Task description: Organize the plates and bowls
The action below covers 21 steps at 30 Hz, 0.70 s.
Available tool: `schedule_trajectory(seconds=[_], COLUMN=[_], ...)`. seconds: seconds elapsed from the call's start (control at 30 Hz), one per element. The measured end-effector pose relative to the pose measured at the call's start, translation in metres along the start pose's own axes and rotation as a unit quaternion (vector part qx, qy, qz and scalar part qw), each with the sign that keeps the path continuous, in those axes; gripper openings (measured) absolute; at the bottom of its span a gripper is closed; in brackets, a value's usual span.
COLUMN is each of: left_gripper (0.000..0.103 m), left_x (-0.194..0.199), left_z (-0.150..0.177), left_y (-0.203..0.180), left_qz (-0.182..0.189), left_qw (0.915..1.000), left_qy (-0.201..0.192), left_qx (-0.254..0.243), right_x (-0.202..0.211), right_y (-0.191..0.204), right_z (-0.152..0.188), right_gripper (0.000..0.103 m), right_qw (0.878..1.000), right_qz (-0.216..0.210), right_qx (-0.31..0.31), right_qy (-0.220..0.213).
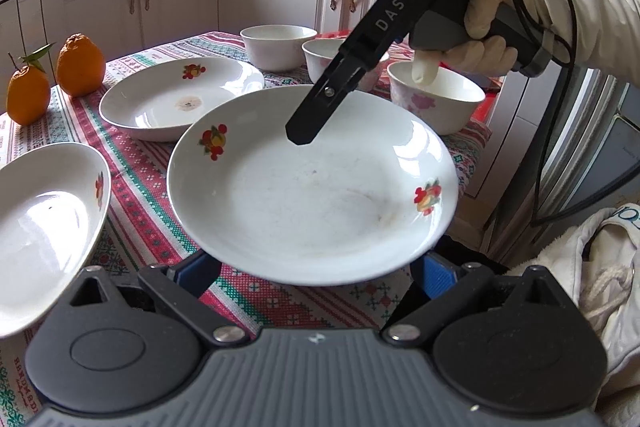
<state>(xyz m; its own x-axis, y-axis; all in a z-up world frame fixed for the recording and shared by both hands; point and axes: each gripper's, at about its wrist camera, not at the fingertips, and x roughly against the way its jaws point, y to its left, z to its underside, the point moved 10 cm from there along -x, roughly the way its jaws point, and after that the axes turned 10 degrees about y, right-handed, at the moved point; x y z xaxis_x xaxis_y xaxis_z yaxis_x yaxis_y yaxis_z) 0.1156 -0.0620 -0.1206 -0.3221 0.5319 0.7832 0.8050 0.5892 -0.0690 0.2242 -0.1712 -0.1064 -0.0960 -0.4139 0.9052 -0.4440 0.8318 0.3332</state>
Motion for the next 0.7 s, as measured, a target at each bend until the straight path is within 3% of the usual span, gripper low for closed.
schedule_trajectory(seconds=[0.4,0.7], left_gripper=[0.100,0.100], left_x=[0.043,0.073], left_z=[0.005,0.024], left_y=[0.037,0.084], left_qz=[-0.045,-0.096], left_qw=[0.9979,0.9911], left_qy=[-0.021,-0.021], left_qx=[0.041,0.090], right_x=[-0.002,-0.027], right_y=[0.046,0.096], right_z=[-0.055,-0.108], right_gripper=[0.087,0.087], right_qw=[0.998,0.992], right_qz=[-0.013,-0.037], right_qx=[0.061,0.123], right_qy=[-0.014,-0.010])
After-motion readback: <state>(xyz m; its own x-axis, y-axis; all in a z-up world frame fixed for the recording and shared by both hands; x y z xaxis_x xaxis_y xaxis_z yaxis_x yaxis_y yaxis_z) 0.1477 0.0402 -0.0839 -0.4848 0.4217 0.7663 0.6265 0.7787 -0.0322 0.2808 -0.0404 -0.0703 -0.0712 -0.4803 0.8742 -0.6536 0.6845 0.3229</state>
